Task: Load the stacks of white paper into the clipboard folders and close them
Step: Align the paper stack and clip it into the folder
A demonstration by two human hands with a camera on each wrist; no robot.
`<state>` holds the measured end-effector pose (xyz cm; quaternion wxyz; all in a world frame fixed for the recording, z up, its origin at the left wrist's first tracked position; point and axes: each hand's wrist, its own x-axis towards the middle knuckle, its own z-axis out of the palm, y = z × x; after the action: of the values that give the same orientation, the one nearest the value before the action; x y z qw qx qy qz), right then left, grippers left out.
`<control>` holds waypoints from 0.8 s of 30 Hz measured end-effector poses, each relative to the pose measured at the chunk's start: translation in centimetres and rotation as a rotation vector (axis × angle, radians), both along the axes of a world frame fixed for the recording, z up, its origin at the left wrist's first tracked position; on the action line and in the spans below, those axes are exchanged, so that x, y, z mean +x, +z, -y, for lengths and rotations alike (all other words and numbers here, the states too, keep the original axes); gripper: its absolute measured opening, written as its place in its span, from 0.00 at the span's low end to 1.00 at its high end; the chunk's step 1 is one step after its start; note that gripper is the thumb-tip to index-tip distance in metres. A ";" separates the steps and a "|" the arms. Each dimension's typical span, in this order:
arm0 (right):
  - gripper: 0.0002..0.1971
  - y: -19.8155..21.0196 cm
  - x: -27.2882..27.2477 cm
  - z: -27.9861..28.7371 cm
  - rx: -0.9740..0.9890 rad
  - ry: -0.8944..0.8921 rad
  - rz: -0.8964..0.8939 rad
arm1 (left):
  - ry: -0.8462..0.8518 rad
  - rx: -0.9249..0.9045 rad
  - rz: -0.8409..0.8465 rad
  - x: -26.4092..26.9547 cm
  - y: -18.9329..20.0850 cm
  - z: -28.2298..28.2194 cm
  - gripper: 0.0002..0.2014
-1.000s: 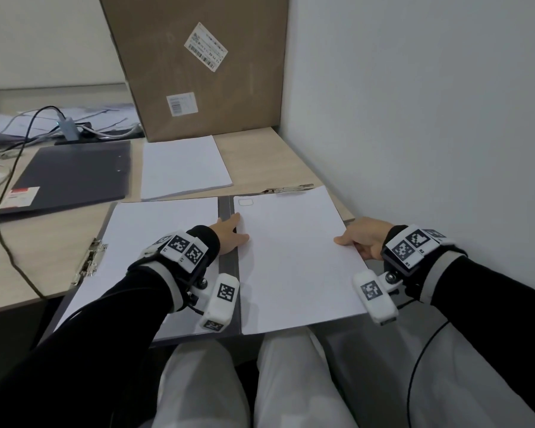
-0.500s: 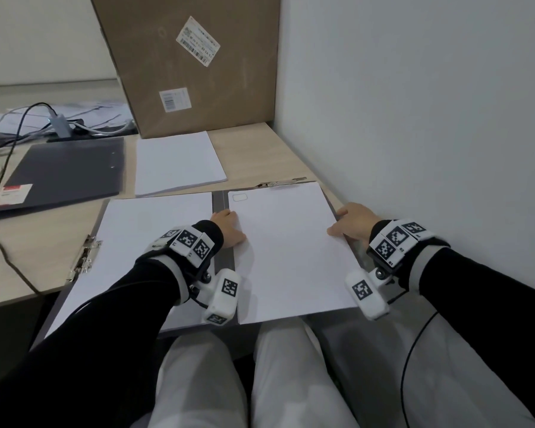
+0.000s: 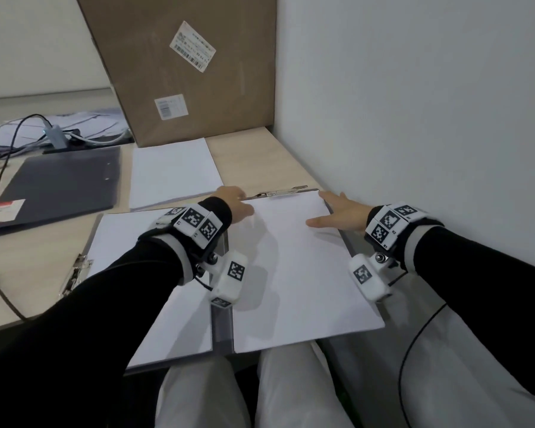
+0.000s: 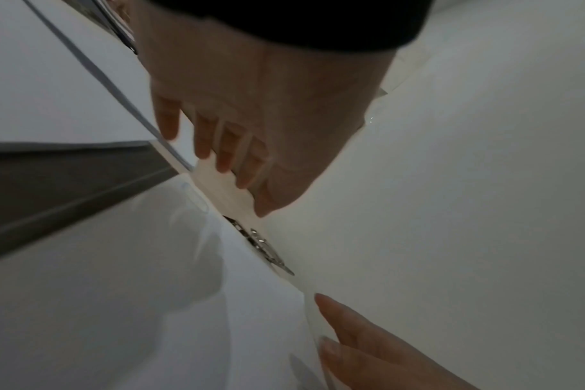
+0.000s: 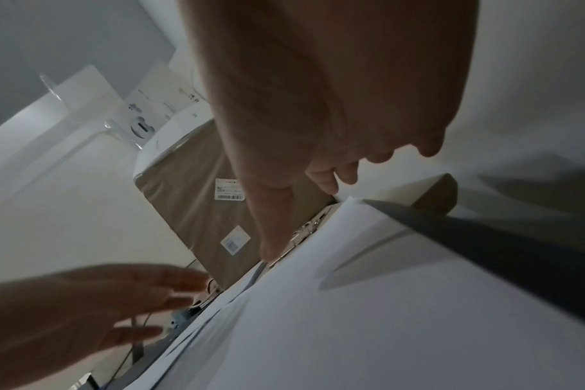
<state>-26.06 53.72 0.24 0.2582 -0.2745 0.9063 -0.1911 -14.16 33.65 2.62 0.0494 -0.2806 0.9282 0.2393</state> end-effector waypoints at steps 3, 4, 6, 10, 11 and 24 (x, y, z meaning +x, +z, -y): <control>0.49 -0.3 -1.2 1.3 0.074 0.057 -0.020 | -0.094 0.088 -0.128 -2.7 0.8 -1.2 0.24; 0.48 -0.5 -1.4 1.6 0.101 0.070 -0.025 | -0.128 0.102 -0.140 -3.7 0.9 -1.7 0.24; 0.48 -1.1 -1.9 2.2 0.146 0.071 -0.012 | -0.191 0.106 -0.146 -5.6 0.7 -2.7 0.23; 0.49 -2.1 -2.2 2.6 0.217 0.101 -0.051 | -0.263 0.082 -0.079 -9.1 -0.4 -3.7 0.25; 0.50 -2.4 -2.3 2.7 0.236 0.107 -0.078 | -0.276 0.073 -0.045 -9.8 -0.6 -3.7 0.25; 0.52 -3.5 -2.8 3.0 0.249 0.071 -0.106 | -0.095 -0.049 -0.337 -10.7 0.2 -0.8 0.13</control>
<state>-28.89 50.68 -3.28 0.2487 -0.2820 0.9251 -0.0532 -24.85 34.40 2.81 -0.1024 -0.1934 0.9412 0.2575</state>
